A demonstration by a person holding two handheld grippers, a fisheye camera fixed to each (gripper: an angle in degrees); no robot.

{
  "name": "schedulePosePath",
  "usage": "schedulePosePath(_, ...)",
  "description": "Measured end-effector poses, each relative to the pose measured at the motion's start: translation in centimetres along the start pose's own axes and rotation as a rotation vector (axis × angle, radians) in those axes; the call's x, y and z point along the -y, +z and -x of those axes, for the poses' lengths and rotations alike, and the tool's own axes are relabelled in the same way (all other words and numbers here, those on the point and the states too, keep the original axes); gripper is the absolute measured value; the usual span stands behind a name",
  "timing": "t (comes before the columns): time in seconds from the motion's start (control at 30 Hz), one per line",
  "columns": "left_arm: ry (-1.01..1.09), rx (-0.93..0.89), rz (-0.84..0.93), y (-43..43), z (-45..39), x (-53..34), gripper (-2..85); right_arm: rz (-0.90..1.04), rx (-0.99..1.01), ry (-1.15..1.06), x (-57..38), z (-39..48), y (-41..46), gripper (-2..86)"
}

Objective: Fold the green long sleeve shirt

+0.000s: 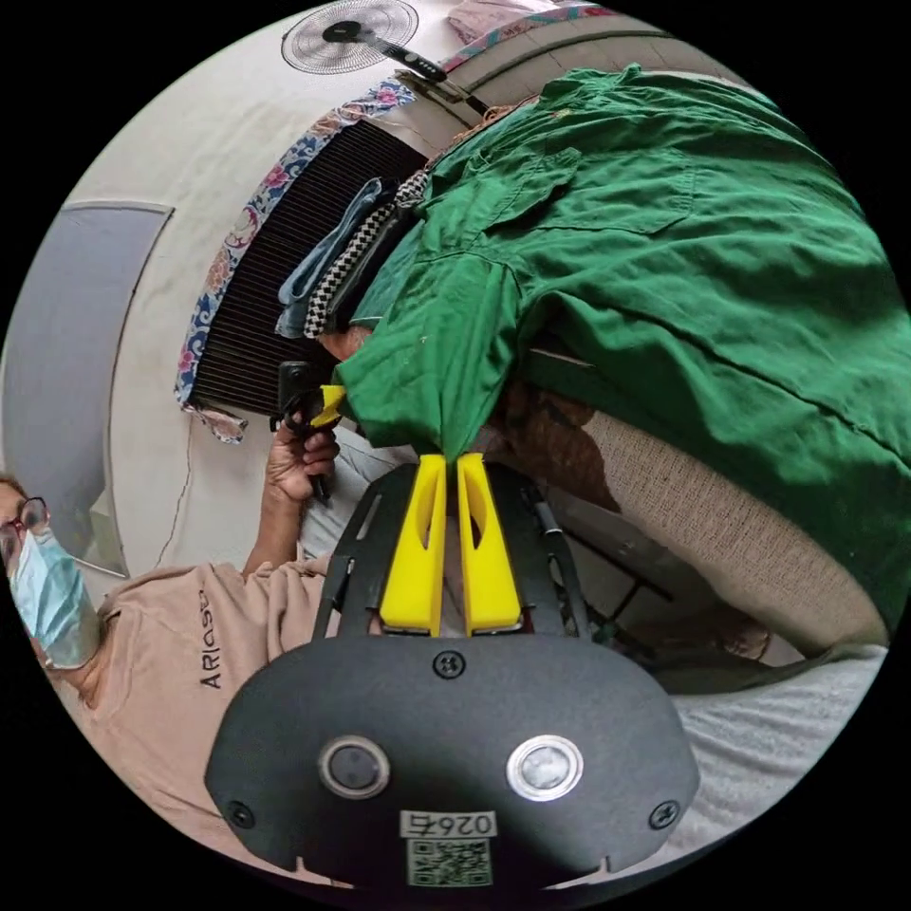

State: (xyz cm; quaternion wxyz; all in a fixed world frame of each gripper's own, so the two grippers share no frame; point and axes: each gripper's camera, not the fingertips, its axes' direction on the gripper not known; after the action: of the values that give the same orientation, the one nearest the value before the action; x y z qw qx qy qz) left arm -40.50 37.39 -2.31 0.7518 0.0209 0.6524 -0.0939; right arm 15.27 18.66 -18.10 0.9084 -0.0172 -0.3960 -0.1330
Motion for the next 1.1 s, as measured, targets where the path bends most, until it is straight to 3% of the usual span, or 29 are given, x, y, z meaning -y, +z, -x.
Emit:
schedulePosePath(0.3, 0.178, -0.051, -0.035, -0.6, -5.0, 5.0, -0.9, -0.068, 0.357, 0.003, 2.7, -4.0, -3.2, -1.4)
schedulePosePath(0.5, 0.274, 0.027, -0.029, 1.1, -6.0, 16.7, 1.6, -0.182, 0.541, 0.107, 9.6, -9.3, -4.5, 1.0)
schedulePosePath(0.63, 0.154, 0.159, -0.048, 2.7, 0.4, 26.0, 14.6, -0.163, 0.382, 0.281, 16.1, -16.0, -3.6, 8.1)
schedulePosePath(0.7, 0.119, 0.159, 0.001, 2.7, 2.0, 27.2, 15.9, -0.162, 0.364, 0.312, 16.7, -17.6, -3.9, 8.8)
schedulePosePath(0.8, 0.166, 0.315, 0.005, 2.2, 1.8, 26.4, 17.0, -0.196, 0.311, 0.266, 15.5, -17.6, -5.2, 8.8)
schedulePosePath(0.93, 0.188, 0.464, 0.159, 4.3, 1.7, 25.8, 18.9, -0.145, 0.183, 0.159, 14.8, -14.3, -4.5, 8.8)
schedulePosePath(1.0, 0.187, 0.52, 0.218, 6.3, 2.2, 26.2, 18.2, -0.105, 0.16, 0.12, 15.5, -12.6, -3.0, 8.6)
schedulePosePath(1.07, 0.153, 0.52, 0.423, 10.3, 4.0, 27.2, 1.2, 0.012, 0.135, 0.055, 17.6, -10.7, 0.1, 5.5)
schedulePosePath(1.1, 0.138, 0.522, 0.472, 11.1, 4.5, 27.3, 0.8, 0.055, 0.129, 0.03, 17.9, -10.2, 0.9, 4.6)
